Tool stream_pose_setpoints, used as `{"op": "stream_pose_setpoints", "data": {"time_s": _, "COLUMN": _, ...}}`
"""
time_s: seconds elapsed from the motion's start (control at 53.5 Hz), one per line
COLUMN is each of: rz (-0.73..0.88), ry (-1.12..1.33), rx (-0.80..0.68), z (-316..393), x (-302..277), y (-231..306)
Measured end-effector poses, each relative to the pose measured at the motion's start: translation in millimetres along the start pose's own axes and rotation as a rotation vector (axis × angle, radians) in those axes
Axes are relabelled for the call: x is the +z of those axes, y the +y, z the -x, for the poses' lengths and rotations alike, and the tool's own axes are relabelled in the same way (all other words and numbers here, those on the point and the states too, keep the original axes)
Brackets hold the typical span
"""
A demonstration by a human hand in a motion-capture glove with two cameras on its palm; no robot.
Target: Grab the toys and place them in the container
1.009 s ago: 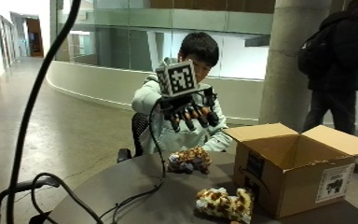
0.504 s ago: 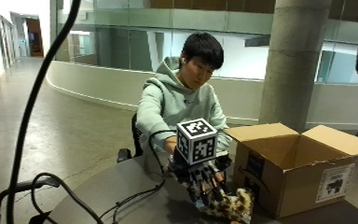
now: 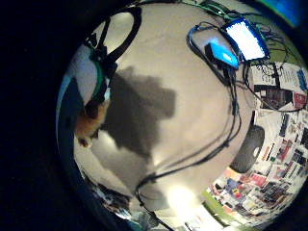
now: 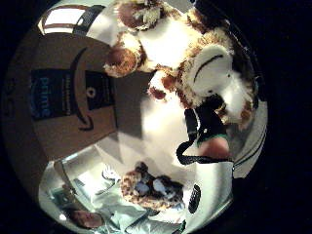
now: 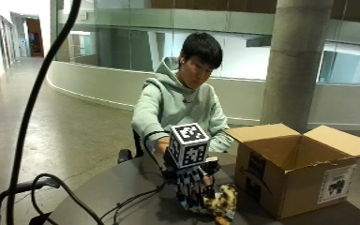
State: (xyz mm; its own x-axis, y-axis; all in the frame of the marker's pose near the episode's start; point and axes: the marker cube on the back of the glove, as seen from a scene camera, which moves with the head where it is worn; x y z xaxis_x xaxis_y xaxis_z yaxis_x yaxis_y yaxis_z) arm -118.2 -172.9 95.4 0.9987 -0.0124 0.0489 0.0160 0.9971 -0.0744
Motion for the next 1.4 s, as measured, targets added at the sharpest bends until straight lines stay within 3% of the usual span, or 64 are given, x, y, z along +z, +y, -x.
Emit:
{"op": "stream_pose_setpoints", "data": {"time_s": 0.28, "rz": 0.190, "ry": 0.068, "rx": 0.050, "z": -27, "x": -10, "y": 39}}
{"op": "stream_pose_setpoints", "data": {"time_s": 0.504, "rz": 0.042, "ry": -0.039, "rx": -0.024, "z": -12, "x": -9, "y": 31}}
{"op": "stream_pose_setpoints", "data": {"time_s": 0.729, "rz": 0.013, "ry": -0.021, "rx": -0.007, "z": 5, "x": 24, "y": 4}}
{"op": "stream_pose_setpoints", "data": {"time_s": 0.897, "rz": -0.145, "ry": -0.080, "rx": 0.007, "z": 6, "x": 37, "y": -7}}
{"op": "stream_pose_setpoints", "data": {"time_s": 1.233, "rz": -0.311, "ry": -0.116, "rx": -0.006, "z": 0, "x": 41, "y": -4}}
{"op": "stream_pose_setpoints", "data": {"time_s": 1.401, "rz": -0.212, "ry": -0.133, "rx": -0.005, "z": -4, "x": 37, "y": 8}}
